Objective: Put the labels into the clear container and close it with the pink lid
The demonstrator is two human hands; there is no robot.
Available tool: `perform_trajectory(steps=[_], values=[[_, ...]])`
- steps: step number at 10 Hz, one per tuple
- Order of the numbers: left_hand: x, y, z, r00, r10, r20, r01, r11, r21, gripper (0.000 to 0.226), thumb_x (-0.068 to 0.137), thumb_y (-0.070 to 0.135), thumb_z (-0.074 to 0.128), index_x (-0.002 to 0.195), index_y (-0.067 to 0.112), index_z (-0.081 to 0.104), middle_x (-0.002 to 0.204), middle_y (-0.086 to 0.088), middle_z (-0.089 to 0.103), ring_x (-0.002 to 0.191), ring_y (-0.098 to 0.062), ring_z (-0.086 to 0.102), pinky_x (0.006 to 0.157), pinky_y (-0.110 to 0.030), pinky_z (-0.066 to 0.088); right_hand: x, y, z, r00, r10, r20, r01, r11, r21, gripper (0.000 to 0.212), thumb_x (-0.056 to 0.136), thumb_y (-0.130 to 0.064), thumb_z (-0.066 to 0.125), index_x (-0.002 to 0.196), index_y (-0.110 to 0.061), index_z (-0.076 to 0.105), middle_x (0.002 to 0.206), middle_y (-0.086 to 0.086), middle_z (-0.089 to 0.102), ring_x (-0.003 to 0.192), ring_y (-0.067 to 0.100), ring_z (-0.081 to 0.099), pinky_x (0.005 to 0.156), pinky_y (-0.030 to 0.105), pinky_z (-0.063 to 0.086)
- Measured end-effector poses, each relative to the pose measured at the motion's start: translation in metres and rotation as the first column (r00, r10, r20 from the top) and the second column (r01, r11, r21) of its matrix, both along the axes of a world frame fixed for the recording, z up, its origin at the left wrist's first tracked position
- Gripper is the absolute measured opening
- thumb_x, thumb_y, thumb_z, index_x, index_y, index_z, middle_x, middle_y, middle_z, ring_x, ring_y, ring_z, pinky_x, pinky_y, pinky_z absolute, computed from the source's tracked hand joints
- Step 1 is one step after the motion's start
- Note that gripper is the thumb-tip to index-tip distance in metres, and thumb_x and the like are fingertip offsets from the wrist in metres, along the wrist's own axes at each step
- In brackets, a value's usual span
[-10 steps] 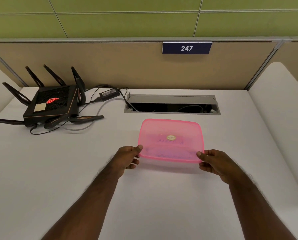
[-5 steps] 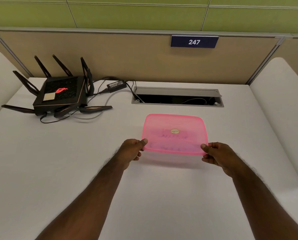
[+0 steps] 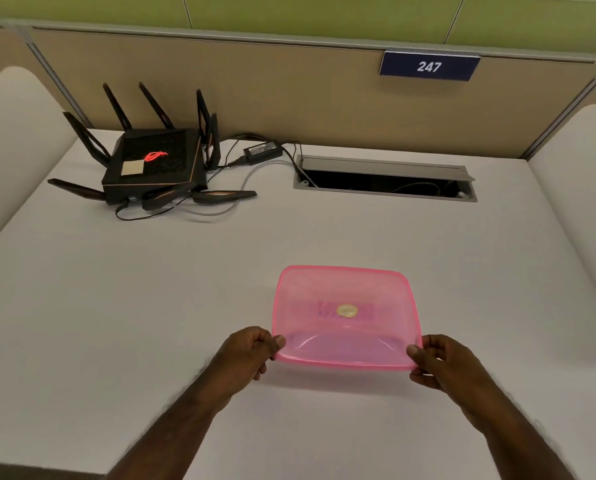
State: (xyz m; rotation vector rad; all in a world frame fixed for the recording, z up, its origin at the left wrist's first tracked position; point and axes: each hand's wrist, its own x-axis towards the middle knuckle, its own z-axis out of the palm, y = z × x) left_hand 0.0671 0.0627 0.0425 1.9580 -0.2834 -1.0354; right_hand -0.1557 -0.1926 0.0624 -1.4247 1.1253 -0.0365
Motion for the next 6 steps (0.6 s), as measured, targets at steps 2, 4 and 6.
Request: perform_trajectory(steps=[2,4,6], values=[[-0.006,0.025,-0.005,1.000,-0.008,0.010,0.008,1.000,-0.001,0.032,0.086,0.040,0.066,0.082,0.008,0.065,0.071,-0.014,0.068,0.057,-0.012,0.055,0.055,-0.027,0.048,-0.006,0.030,-0.002,0.999,-0.035,-0.035,0.035,0.999,0.002,0.022,0.084,-0.016,0.071,0.102,-0.005,0.064,0.098,0.022,0.068,0.079,0.032,0.070,0.076,0.041,0.060],[-0.002,0.036,-0.007,0.997,-0.075,0.020,0.075,0.997,0.007,0.033,0.085,0.045,0.066,0.083,0.012,0.064,0.081,-0.010,0.072,0.060,-0.011,0.059,0.058,-0.029,0.051,-0.011,0.046,0.000,0.997,-0.027,-0.070,0.027,1.000,0.000,0.028,0.084,-0.022,0.072,0.106,-0.008,0.062,0.097,0.020,0.068,0.083,0.031,0.071,0.075,0.041,0.060],[0.018,0.028,0.012,0.986,0.023,0.166,-0.026,1.000,0.014,0.024,0.086,0.052,0.060,0.095,0.029,0.060,0.091,0.002,0.069,0.073,-0.014,0.062,0.065,-0.030,0.051,-0.004,0.035,0.013,0.985,0.038,-0.171,-0.064,0.987,-0.150,0.037,0.089,-0.042,0.058,0.120,-0.022,0.053,0.105,0.000,0.064,0.091,0.021,0.067,0.076,0.040,0.056]])
